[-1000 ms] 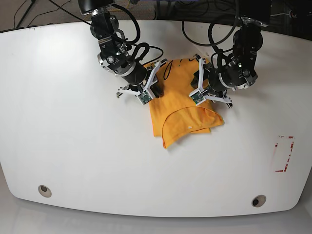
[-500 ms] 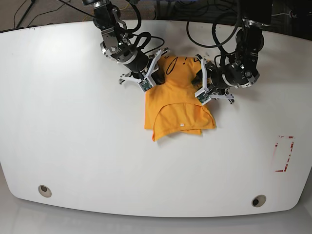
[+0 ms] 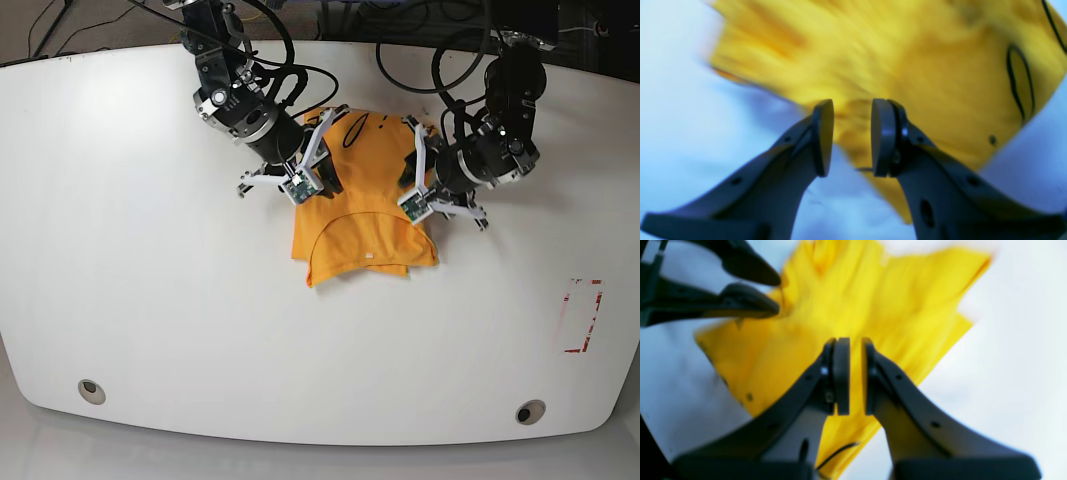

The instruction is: Layout the t-shirt on the table in an organized manner, then fold the t-shirt properly

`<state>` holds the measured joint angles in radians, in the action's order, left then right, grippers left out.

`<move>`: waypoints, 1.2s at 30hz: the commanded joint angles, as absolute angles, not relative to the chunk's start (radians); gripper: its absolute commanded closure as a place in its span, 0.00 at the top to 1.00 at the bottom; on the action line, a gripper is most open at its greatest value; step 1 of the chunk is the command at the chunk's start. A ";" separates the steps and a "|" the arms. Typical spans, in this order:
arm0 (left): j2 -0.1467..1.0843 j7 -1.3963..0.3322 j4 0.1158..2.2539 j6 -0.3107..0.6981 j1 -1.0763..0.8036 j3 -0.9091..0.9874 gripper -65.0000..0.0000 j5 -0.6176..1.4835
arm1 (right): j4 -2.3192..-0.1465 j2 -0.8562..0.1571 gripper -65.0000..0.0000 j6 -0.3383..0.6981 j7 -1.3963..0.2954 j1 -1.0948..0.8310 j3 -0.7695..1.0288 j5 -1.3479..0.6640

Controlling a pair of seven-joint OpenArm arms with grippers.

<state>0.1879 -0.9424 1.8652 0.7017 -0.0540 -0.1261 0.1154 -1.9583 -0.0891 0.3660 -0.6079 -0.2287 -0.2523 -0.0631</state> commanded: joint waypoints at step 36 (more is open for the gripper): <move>-0.007 -0.203 1.379 0.265 -0.039 -0.383 0.25 -0.159 | -2.018 -0.148 0.08 0.513 -0.593 -0.226 0.374 -0.079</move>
<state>-0.0383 -0.2249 1.3777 0.2745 -0.0391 -0.3885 -0.1463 -1.9965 -0.1387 0.5060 -0.6144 -0.2333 0.3664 -0.0738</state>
